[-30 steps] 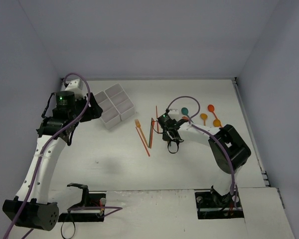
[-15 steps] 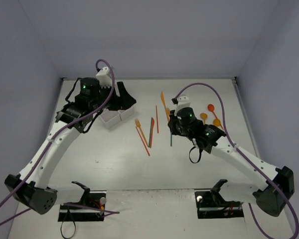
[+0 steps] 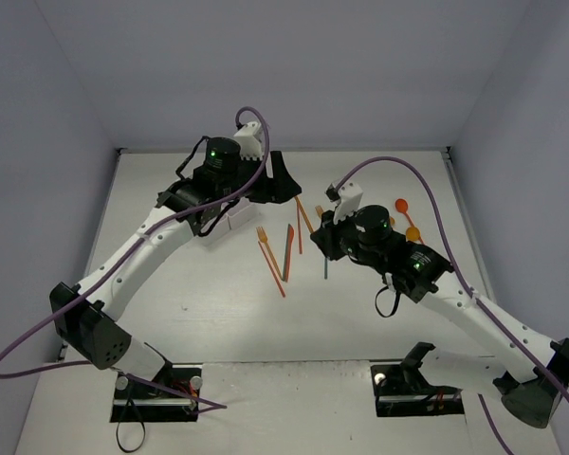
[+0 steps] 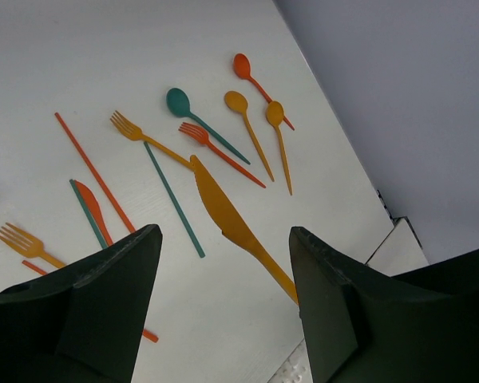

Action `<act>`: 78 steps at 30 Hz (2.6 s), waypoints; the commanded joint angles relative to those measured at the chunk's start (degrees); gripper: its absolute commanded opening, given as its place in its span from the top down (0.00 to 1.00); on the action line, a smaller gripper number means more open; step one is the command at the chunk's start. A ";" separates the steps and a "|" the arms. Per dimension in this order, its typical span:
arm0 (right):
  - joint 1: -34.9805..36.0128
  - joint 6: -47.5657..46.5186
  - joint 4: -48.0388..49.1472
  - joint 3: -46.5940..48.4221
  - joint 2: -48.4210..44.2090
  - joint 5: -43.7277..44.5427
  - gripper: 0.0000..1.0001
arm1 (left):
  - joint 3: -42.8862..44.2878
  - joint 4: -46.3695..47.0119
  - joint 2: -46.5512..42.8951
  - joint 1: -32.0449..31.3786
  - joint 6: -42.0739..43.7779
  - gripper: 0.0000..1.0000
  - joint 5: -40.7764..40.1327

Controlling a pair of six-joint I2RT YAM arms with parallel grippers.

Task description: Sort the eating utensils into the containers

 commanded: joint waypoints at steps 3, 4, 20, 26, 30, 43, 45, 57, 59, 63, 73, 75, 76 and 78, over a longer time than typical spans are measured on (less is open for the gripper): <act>0.36 0.00 3.80 2.48 -1.70 -1.85 1.00 | 3.60 6.61 0.00 -1.10 -2.29 0.38 -0.22; 0.41 0.00 3.85 2.43 -1.76 -1.80 1.00 | 3.60 7.20 0.26 -1.16 -2.71 0.40 -0.01; 0.42 0.63 5.18 1.31 -0.85 0.33 0.93 | -2.15 16.67 -1.29 -1.26 -7.74 1.00 2.58; 0.42 1.73 5.27 1.10 -0.64 3.71 0.31 | -4.59 17.96 -3.53 -0.76 -7.51 1.00 -0.60; 0.33 2.11 5.22 0.96 -0.76 5.24 0.12 | -5.81 17.85 -5.30 1.25 -7.04 1.00 -4.35; 0.31 3.30 5.07 -1.74 -0.74 7.27 0.09 | -7.78 16.93 -8.39 13.52 7.14 1.00 -33.04; 0.27 3.40 5.03 -2.04 -0.59 6.82 0.09 | -10.07 22.41 -8.07 15.63 9.77 1.00 -35.28; 0.31 3.87 4.83 -3.92 -0.36 4.60 0.09 | -12.31 36.67 0.63 22.98 17.54 1.00 -37.78; 0.26 4.23 4.76 -4.35 -0.36 4.25 0.09 | -12.15 37.36 2.28 23.75 17.57 1.00 -37.92; 0.29 4.48 4.74 -4.89 -0.03 3.78 0.08 | -13.30 39.72 4.37 25.06 17.34 1.00 -37.69; 0.28 4.52 4.74 -5.53 4.93 1.12 0.09 | -17.13 41.59 5.65 27.10 15.65 0.95 -37.48; 0.25 5.00 4.73 -5.80 6.33 1.59 0.10 | -18.46 41.54 5.38 27.31 15.45 0.91 -37.57; 0.25 5.39 4.66 -6.03 7.37 1.81 0.11 | -19.37 41.53 5.13 27.32 15.36 0.88 -37.57; 0.27 6.46 4.62 -6.23 9.09 3.12 0.14 | -20.67 41.53 4.39 27.54 15.13 0.86 -37.57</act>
